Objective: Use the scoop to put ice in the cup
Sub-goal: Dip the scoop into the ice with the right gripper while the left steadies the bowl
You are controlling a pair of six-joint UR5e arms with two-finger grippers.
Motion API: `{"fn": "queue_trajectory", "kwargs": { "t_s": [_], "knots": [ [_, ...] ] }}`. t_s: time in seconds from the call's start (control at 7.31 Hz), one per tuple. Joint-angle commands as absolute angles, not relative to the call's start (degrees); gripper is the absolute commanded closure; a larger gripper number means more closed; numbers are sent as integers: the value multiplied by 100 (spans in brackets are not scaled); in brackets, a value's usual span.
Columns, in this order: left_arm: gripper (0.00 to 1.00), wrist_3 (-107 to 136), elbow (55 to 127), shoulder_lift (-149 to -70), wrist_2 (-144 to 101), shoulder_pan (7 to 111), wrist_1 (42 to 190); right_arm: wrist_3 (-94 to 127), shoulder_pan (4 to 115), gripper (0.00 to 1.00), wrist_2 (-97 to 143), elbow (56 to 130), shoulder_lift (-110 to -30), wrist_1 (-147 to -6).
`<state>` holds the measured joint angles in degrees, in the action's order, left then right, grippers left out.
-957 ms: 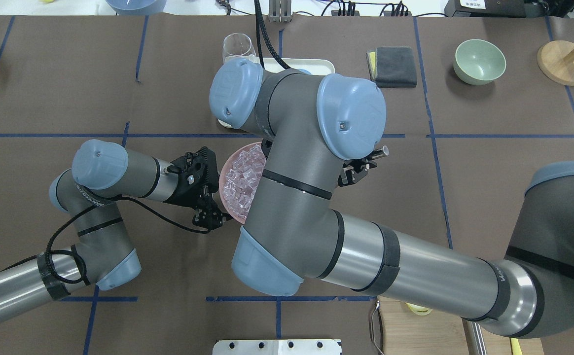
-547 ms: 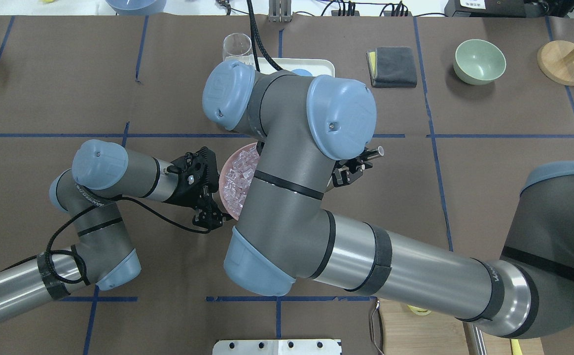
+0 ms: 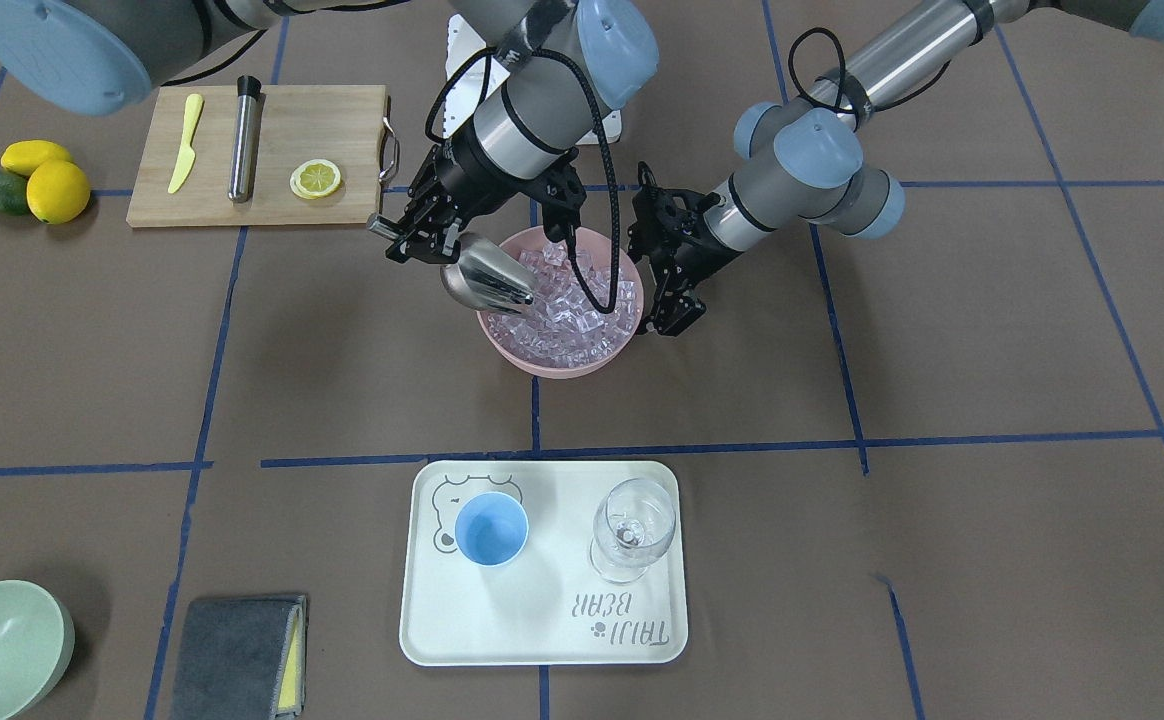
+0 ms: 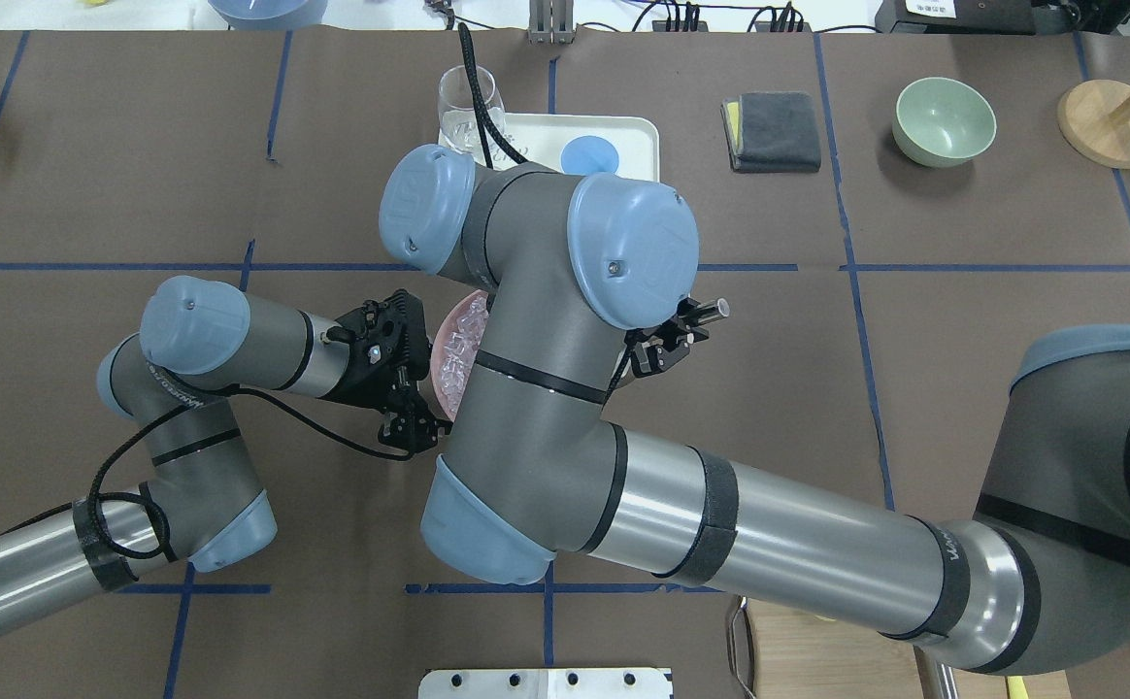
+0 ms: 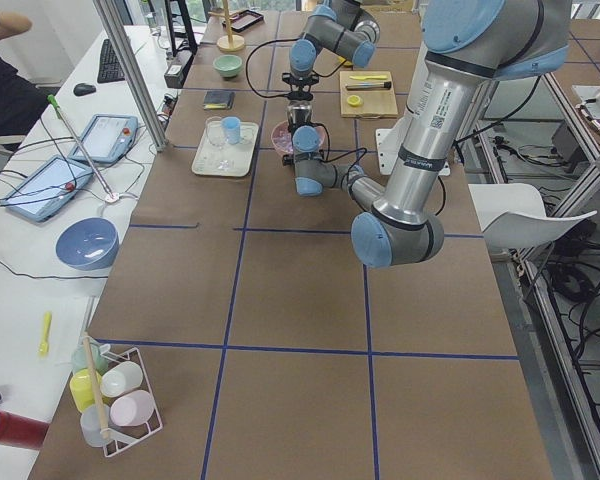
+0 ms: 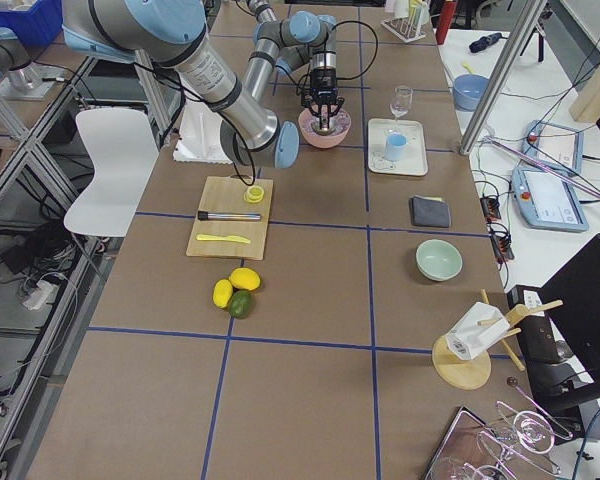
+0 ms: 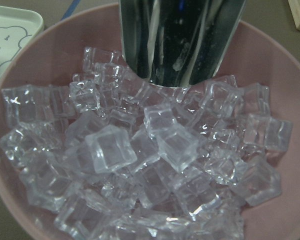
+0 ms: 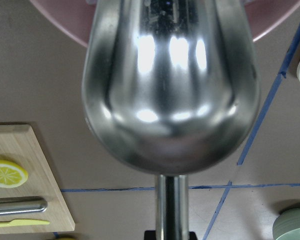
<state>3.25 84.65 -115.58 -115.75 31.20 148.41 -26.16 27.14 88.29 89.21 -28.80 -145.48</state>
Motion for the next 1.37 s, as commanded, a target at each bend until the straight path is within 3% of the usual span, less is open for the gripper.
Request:
{"fn": "queue_trajectory", "kwargs": {
  "t_s": [0.0, 1.23],
  "knots": [
    [4, 316, 8455, -11558, -11575, 3120, 14845, -2593, 2637, 100, 8850, 8912, -2936, -14204],
    [4, 316, 8455, -11566, -11575, 3120, 14845, -2558, 2549, 100, 8886, 8938, -3366, -13184]
  ]
}}
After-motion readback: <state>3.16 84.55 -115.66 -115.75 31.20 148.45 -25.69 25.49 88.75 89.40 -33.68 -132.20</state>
